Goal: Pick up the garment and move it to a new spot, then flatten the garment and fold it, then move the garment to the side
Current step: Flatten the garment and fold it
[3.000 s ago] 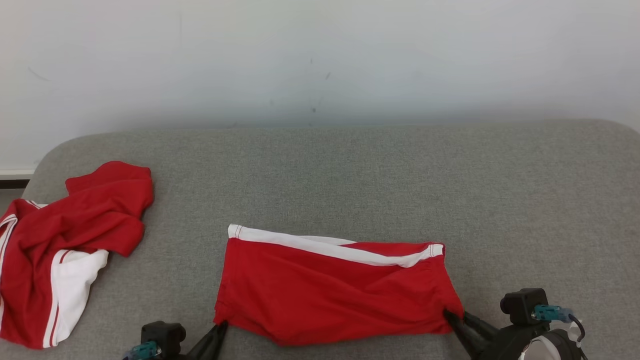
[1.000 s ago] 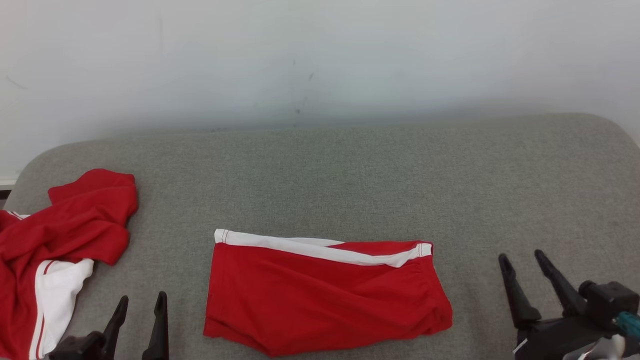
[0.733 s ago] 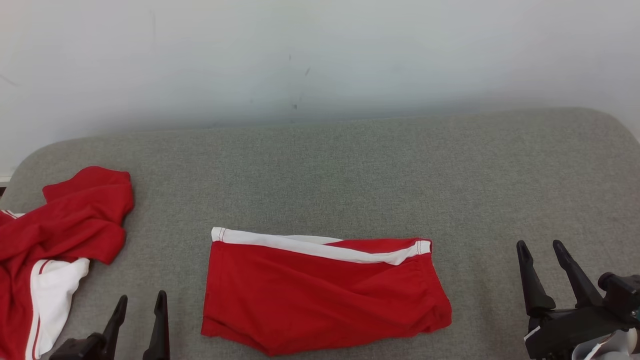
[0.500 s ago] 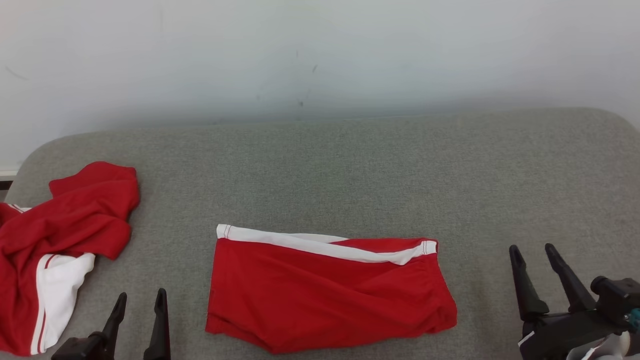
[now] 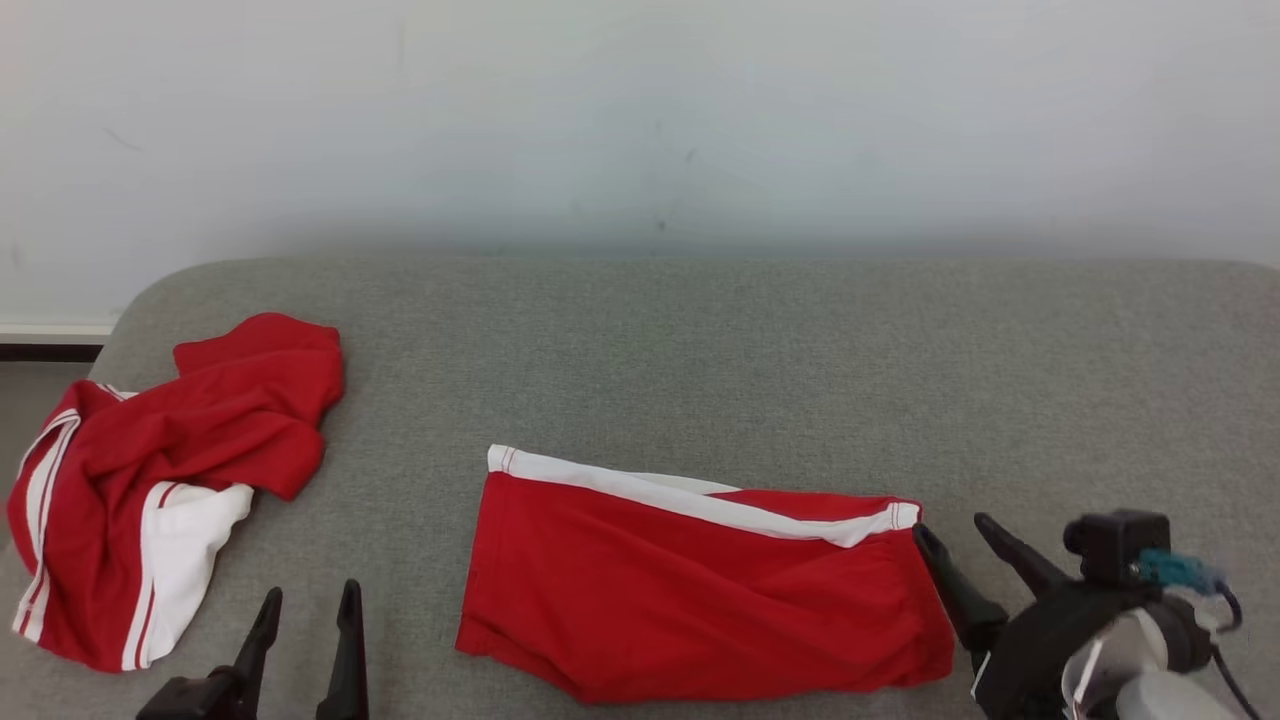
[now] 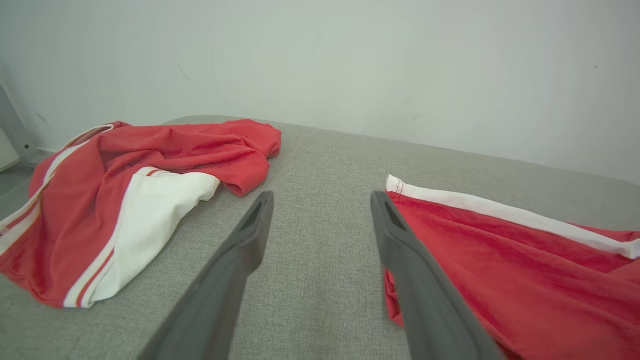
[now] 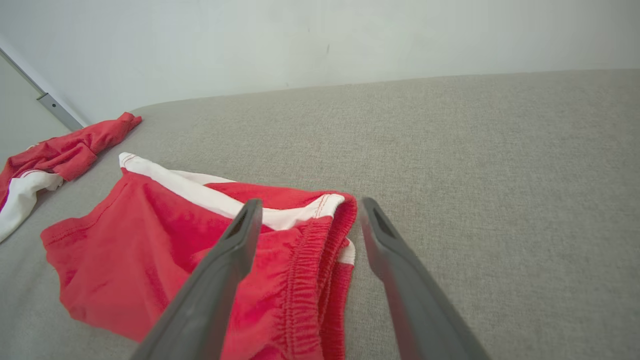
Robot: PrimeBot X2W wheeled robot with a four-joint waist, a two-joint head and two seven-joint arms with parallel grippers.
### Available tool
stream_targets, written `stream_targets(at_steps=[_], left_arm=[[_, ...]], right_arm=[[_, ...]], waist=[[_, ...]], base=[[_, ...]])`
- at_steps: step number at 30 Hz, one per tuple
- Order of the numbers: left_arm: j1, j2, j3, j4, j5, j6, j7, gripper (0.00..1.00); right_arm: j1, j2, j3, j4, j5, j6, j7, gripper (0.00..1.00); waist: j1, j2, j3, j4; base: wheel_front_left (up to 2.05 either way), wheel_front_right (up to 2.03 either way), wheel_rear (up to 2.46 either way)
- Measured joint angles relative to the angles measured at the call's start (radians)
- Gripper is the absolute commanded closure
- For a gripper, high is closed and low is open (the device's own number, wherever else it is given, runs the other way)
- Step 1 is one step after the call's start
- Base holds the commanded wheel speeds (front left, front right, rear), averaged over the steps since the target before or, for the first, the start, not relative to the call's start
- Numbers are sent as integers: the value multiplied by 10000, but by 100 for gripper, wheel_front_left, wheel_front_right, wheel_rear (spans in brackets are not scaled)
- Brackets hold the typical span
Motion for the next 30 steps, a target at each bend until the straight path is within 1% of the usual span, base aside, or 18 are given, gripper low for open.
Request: stream_targets(at_steps=[2,3,5,8,12,16,19,23,24,25,26,27,30], left_arm=[[6,-86,-46,4,69,0,63,0],[7,-132,-96,10,73,0,96,0],[8,-213,-207,13,77,-2,102,0],[10,-276,-314,27,79,-2,174,0],[12,-359,-345,58,81,0,232,0],[35,-362,-334,82,81,0,263,0],[35,-376,-320,82,81,0,263,0],[40,-393,-255,88,81,0,263,0],[49,-391,-232,86,81,0,263,0],[61,-389,-209,84,81,0,263,0],[66,-389,-194,82,81,0,263,0],[66,-389,-194,82,81,0,263,0],[64,-393,-169,84,81,0,263,0]], right_arm=[[-361,-136,136,180,23,-15,633,0],[-440,-182,173,314,29,-90,903,0],[-511,-236,303,587,117,-123,1517,0],[-530,-272,399,903,207,-267,2171,0],[-680,-240,504,1145,447,-288,2886,0],[-815,-186,665,1446,495,-445,3586,0],[-855,-186,744,1638,497,-529,4027,0],[-945,-140,830,1747,541,-558,4523,0],[-945,-138,853,1762,543,-614,4623,4],[-947,-134,857,1776,550,-617,4715,52],[-954,-127,872,1779,591,-617,4821,78],[-957,-123,901,1768,642,-617,4874,100],[-1012,-36,880,1709,731,-617,4916,100]], waist=[[0,0,-51,75],[0,0,-75,117],[0,0,-117,205],[0,-1,-163,361],[0,0,-198,588],[0,0,-197,769],[0,0,-158,852],[0,0,-121,882],[0,-1,-104,877],[0,0,-81,869],[0,0,-54,860],[0,0,-25,851],[0,0,54,824]], base=[[0,0,0],[0,0,0],[0,0,0],[0,0,0],[0,0,0],[0,0,0],[0,0,0],[0,0,0],[0,0,0],[0,0,0],[0,0,0],[0,0,0],[0,0,0]])
